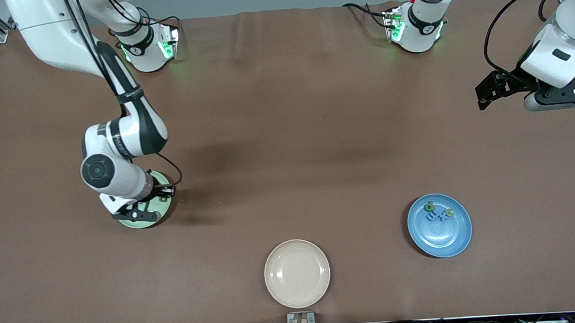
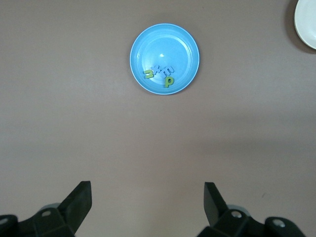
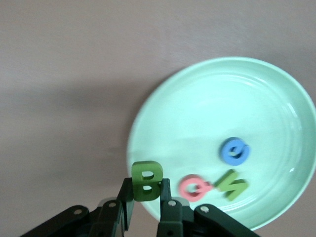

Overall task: Sort upper and lower case letters into plates
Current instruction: 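Place the green B on the green plate with the right gripper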

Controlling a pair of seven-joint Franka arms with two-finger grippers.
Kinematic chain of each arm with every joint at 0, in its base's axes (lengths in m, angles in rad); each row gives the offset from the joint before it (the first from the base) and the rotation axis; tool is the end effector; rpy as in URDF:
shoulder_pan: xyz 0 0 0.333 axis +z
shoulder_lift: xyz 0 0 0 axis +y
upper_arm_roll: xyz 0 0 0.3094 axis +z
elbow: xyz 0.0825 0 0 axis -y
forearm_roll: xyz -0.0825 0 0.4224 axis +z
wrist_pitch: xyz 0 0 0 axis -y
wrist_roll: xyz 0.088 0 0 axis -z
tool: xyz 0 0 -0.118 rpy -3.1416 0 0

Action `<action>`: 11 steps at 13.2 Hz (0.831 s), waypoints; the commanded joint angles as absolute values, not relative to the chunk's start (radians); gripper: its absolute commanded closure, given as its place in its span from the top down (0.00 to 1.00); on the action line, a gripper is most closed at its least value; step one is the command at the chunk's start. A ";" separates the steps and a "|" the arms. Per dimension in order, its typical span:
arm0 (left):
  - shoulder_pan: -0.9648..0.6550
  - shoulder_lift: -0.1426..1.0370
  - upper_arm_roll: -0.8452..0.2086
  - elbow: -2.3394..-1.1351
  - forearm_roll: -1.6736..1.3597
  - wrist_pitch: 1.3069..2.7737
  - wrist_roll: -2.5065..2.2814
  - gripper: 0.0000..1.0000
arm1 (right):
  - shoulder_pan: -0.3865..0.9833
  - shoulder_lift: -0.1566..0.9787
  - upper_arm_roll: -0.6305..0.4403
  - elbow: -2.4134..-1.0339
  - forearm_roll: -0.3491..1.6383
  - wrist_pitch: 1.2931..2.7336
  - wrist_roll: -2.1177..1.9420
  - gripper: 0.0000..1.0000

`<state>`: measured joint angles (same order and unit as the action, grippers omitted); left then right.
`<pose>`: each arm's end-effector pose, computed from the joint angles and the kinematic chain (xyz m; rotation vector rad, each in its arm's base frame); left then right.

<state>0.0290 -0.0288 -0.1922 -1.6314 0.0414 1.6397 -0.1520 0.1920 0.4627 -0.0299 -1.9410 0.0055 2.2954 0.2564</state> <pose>0.5835 -0.0928 0.5988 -3.1003 0.0206 -0.0674 0.6236 0.1022 0.1893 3.1020 -0.1486 -0.1612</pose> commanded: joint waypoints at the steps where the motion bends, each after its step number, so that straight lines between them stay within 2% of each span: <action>1: 0.037 -0.032 -0.198 -1.629 0.043 1.647 -0.150 1.00 | 0.143 0.426 -0.006 -2.008 0.012 2.333 0.207 0.02; 2: 0.037 -0.032 -0.198 -1.629 0.043 1.647 -0.149 1.00 | 0.140 0.428 -0.006 -2.006 0.012 2.333 0.207 0.09; 4: 0.035 -0.031 -0.198 -1.629 0.043 1.647 -0.149 1.00 | 0.127 0.433 -0.006 -2.000 0.014 2.333 0.207 0.97; 5: 0.035 -0.032 -0.198 -1.631 0.043 1.647 -0.147 1.00 | 0.123 0.433 -0.005 -1.990 0.014 2.330 0.206 1.00; 8: 0.037 -0.034 -0.198 -1.631 0.043 1.646 -0.140 1.00 | 0.123 0.426 -0.008 -1.936 0.005 2.292 0.174 1.00; 10: 0.038 -0.035 -0.198 -1.631 0.043 1.640 -0.140 1.00 | 0.100 0.407 -0.012 -1.858 0.002 2.162 0.085 1.00; 11: 0.038 -0.037 -0.198 -1.631 0.043 1.637 -0.138 1.00 | 0.075 0.393 -0.012 -1.801 0.000 2.051 0.046 1.00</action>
<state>0.0290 -0.0288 -0.1922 -1.6314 0.0414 1.6414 -0.1511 0.1319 0.4398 -0.0285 -1.8691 0.0032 2.1958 0.1230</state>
